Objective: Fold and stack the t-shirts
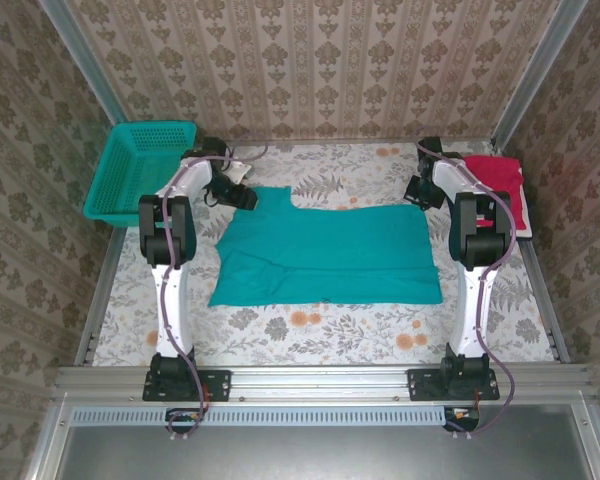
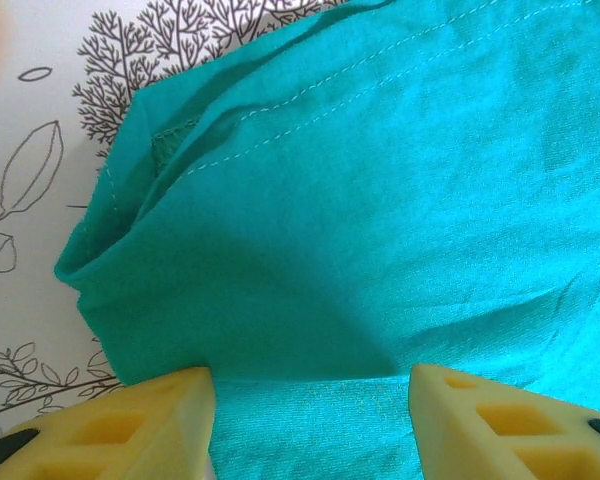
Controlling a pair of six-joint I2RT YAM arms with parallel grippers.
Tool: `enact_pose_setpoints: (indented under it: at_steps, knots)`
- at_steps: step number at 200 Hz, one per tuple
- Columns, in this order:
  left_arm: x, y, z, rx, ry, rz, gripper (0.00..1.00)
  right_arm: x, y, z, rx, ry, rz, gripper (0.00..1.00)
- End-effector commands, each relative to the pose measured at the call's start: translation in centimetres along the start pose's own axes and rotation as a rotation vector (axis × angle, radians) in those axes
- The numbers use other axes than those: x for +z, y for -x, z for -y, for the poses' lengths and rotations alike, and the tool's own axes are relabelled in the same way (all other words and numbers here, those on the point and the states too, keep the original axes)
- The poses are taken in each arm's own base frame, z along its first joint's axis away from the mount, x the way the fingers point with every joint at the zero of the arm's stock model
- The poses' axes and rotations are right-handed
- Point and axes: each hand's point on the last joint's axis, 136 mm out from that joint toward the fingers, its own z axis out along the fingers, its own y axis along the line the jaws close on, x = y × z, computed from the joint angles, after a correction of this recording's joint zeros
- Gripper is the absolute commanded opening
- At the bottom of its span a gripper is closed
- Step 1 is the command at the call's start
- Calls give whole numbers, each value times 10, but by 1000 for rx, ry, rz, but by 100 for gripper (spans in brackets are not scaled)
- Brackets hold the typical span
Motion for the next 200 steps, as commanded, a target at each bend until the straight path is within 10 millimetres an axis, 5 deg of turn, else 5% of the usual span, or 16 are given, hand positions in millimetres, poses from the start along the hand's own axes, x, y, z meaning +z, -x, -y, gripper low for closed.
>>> enact_pose_setpoints:
  at_steps: [1,61,94,126,166,200]
  knots:
    - [-17,7,-7,-6,35,34,56,5,-11,2,-21,1,-44,0]
    - [-27,7,-17,-31,67,52,45,5,-12,0,-19,8,-48,0]
    - [-15,5,-13,-41,29,37,49,5,-13,1,-19,8,-50,0]
    - [-2,3,-5,-39,-2,8,43,5,-13,1,-18,8,-51,0]
    - [6,-4,0,-32,-15,-25,30,6,-13,1,-16,9,-52,0]
    - [6,-6,-3,-33,-7,-28,3,6,-13,1,-16,14,-54,0]
